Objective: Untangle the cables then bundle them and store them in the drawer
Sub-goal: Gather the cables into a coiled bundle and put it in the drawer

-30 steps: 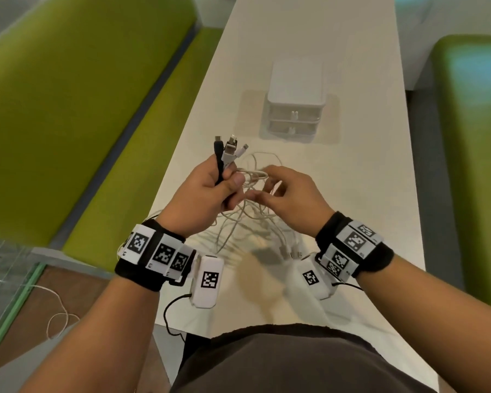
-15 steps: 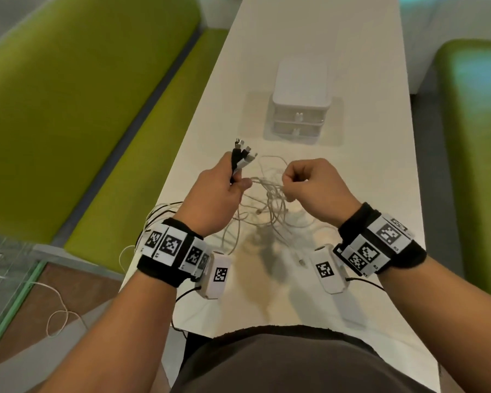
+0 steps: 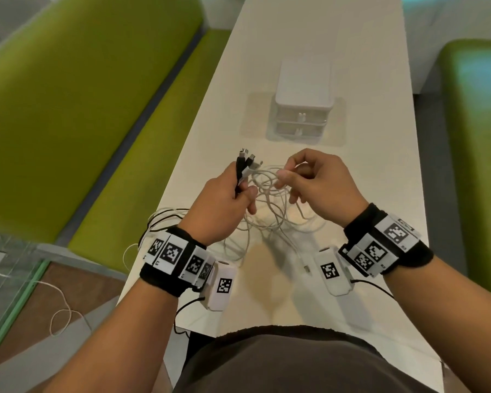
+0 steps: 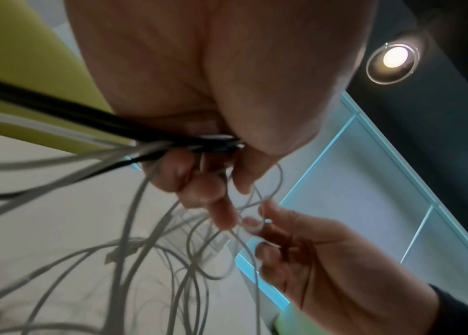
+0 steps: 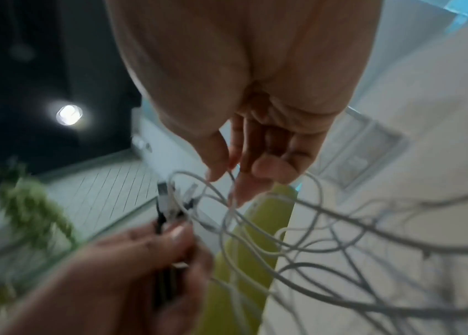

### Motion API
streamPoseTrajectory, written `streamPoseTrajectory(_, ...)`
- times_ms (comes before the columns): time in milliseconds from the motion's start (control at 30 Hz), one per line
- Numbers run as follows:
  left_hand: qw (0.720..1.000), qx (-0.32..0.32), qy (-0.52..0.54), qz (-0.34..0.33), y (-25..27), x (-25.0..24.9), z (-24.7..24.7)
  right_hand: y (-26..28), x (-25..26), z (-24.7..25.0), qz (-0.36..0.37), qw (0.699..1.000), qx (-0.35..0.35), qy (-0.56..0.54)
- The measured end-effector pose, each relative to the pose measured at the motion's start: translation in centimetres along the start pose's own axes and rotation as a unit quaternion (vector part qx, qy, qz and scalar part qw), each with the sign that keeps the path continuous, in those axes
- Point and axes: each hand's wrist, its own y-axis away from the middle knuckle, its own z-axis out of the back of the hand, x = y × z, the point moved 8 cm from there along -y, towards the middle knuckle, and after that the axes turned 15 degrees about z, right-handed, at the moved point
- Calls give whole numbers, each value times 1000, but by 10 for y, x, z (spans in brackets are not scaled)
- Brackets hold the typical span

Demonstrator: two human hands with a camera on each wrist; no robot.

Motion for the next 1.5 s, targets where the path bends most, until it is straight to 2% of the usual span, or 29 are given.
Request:
streamPoseTrajectory(67,1000,-10,23,7,0,3,-2,1,3,-4,5,998,14,-63)
streamPoseTrajectory(167,993,-82,74,33,-4,9,9,3,4,-11,-7,986,32,-165)
streamPoseTrajectory(233,993,-77,71,56,-9,12,7,4,1,-16,-21,978,43,-204)
streamPoseTrajectory(333,995,-51,41,70,-13,11,1,6,-2,-16,-9,976,37,-213)
streamPoseTrajectory(433,994,-93,-1,49,-14,2,12,8,-1,-11,17,978,-3,-207)
streamPoseTrajectory(533,995,-97,5,34,-14,-4,17,9,-2,-10,22,976,-26,-215)
streamPoseTrajectory(600,994,-82,57,36,-14,-2,15,6,0,-7,26,980,-29,-195)
streamPoseTrajectory(700,989,8,141,32,-11,1,-1,2,1,-2,29,981,-36,-188)
streamPoseTrajectory(833,985,96,135,54,-5,8,-18,1,2,2,37,976,-60,-205)
streamPoseTrajectory(933,984,109,129,63,-3,8,-16,2,2,4,58,986,-59,-143)
streamPoseTrajectory(1033,971,103,210,49,-2,5,-1,5,3,6,61,994,-38,-87)
streamPoseTrajectory(1133,967,91,231,52,-4,6,6,11,-7,2,-24,974,-34,-224)
streamPoseTrajectory(1167,968,87,227,57,-4,7,4,12,-6,0,-31,970,-31,-238)
streamPoseTrajectory(1267,974,78,204,56,-4,5,-3,15,6,-5,7,990,-24,-140)
streamPoseTrajectory(1367,975,93,195,54,0,-2,-9,17,20,-3,53,995,-60,-60)
streamPoseTrajectory(1500,976,79,195,55,-1,0,-3,18,26,-13,109,993,16,51)
